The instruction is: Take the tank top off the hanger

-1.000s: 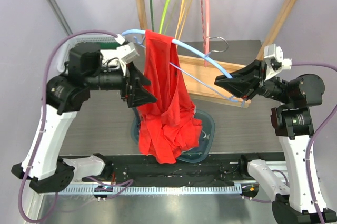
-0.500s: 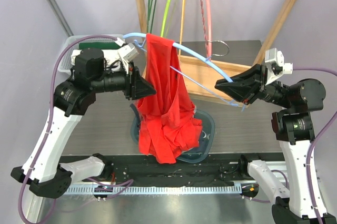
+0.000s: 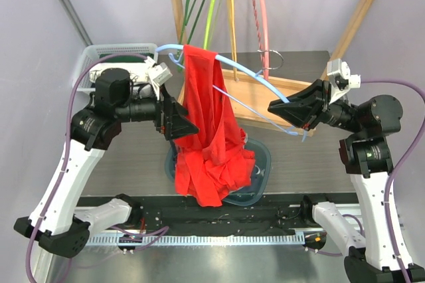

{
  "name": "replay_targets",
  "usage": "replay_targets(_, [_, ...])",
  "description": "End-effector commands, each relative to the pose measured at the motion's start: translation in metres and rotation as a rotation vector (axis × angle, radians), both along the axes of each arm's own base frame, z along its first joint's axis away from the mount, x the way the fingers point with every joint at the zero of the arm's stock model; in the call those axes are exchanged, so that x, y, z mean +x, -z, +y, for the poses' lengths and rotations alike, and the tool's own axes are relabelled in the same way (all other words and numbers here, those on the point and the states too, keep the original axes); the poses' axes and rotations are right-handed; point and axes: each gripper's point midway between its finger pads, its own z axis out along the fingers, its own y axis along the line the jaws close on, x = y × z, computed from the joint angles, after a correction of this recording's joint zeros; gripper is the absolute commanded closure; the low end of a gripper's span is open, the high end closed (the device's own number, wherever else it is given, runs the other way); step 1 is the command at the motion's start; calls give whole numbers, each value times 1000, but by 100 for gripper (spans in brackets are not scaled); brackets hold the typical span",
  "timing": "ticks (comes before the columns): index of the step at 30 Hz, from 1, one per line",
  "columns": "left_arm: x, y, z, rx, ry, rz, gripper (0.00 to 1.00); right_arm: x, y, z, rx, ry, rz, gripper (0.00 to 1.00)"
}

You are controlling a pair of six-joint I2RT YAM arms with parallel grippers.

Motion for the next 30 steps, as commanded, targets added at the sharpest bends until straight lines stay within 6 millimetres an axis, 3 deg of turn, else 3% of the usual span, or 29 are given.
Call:
replay_targets(1, [17, -21, 3, -23, -73, -81, 0, -2, -18, 0, 12, 17, -80, 99])
replay_targets(5, [35, -7, 7, -30, -191, -18, 0, 2, -13, 1, 10, 19, -64, 99])
replay_targets(7, [37, 9, 7, -27, -204, 26, 0, 2, -14, 2, 9, 13, -61, 99])
replay_targets(10, [41, 10, 6, -47, -222, 27, 0, 5, -15, 4, 8, 7, -55, 99])
replay_targets(11, [42, 4, 7, -54, -225, 4, 3, 5, -15, 4, 6, 6, -56, 99])
replay_targets(15, [40, -25, 17, -71, -227, -93, 31, 9, -10, 4, -10, 16, -40, 99])
replay_targets(22, [29, -48, 28, -43, -231, -183, 32, 9, -9, 5, -9, 19, -34, 99])
replay_targets(24, [38, -42, 29, -41, -269, -158, 58, 9, -8, 5, -9, 19, -33, 99])
replay_targets(26, [46, -34, 26, -72, -306, -73, 67, 10, -6, 6, -10, 18, -27, 99])
replay_targets(27, [50, -17, 24, -58, -310, -36, 66, 10, -6, 6, -10, 17, -24, 99])
replay_targets(28, [58, -15, 25, -56, -338, -45, 61, 10, -5, 6, -11, 15, -22, 99])
replay_targets(29, [63, -10, 27, -42, -361, -46, 35, 10, -5, 6, -10, 14, -18, 99])
replay_targets(30, [70, -6, 30, -25, -385, -56, 21, 9, -4, 7, -11, 8, -13, 99])
